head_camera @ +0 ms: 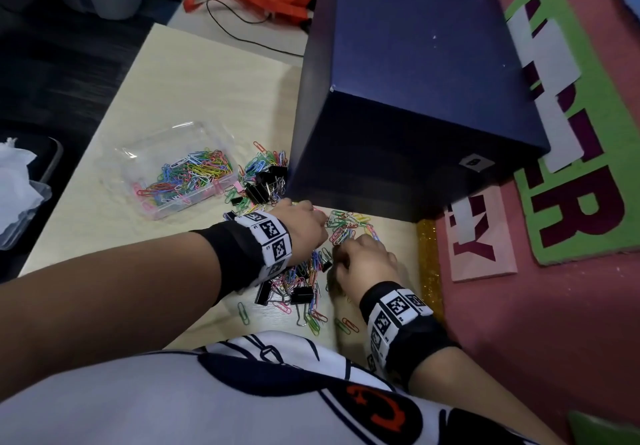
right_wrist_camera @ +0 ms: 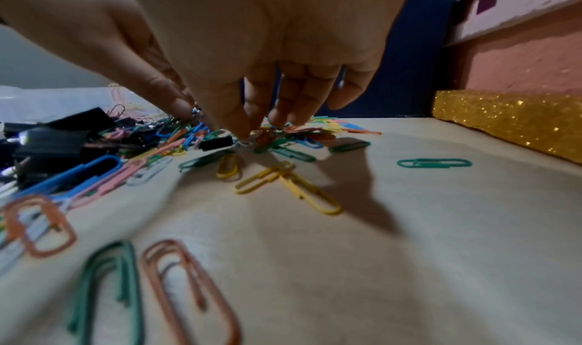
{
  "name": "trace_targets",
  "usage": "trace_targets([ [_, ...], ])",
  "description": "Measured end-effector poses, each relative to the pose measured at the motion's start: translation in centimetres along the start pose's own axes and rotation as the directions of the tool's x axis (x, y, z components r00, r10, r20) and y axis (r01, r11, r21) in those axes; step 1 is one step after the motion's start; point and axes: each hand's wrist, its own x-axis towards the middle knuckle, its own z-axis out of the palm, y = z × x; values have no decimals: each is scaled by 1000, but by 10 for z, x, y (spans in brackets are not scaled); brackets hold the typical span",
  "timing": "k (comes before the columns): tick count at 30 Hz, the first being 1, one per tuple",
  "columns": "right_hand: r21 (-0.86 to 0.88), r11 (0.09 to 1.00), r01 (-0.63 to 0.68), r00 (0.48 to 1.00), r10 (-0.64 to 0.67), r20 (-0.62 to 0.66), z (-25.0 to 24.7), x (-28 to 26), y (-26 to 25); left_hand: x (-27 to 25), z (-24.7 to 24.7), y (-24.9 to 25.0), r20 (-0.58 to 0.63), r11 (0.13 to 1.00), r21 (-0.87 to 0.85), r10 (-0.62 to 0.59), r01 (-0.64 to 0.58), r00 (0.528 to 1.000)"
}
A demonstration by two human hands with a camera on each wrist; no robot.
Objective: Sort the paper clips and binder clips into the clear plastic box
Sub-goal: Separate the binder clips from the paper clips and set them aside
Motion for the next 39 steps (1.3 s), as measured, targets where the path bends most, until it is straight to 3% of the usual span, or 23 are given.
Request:
trace_targets([
  [2,57,998,32,999,-30,-39,1,1,1,3,-1,-1,-37,999,-34,-18,17,999],
  [6,-34,986,162,984,-159,77,3,-1,0,14,-3,-2,-27,998,-62,19,-21,999],
  [11,-105,982,159,987,-156,38,11,-3,0,17,-5,2,67,994,-32,109,-107,992],
  [15,-56,988,145,989,-144,15,8,-8,7,13,-1,-2,29,997,-22,77,-76,997],
  [19,153,988,-22,987,46,-157,0,-5,17,9,-5,-8,39,999,-45,22,-20,999],
  [22,294,932,-211,924,288,-252,-2,10,29,5,-5,-10,8,998,-70,-5,6,1000],
  [25,181,916,-359,894,393,-215,-5,20,39,2,-4,-12,-49,992,-109,-70,64,996],
  [28,137,970,-202,962,222,-158,-10,28,35,1,-1,-12,-18,971,-142,-196,191,981],
  [30,119,982,-146,987,153,-51,-10,33,24,2,3,-12,21,962,-146,-229,229,973],
  [33,132,980,-148,984,131,124,-10,32,5,1,4,-8,82,982,-123,-131,140,988],
  [37,100,994,50,976,-70,206,-5,21,-11,-1,-1,-5,83,991,-113,-56,65,995],
  [39,156,986,53,979,-82,188,-4,18,-11,-1,-3,-9,38,989,-127,-76,81,996],
])
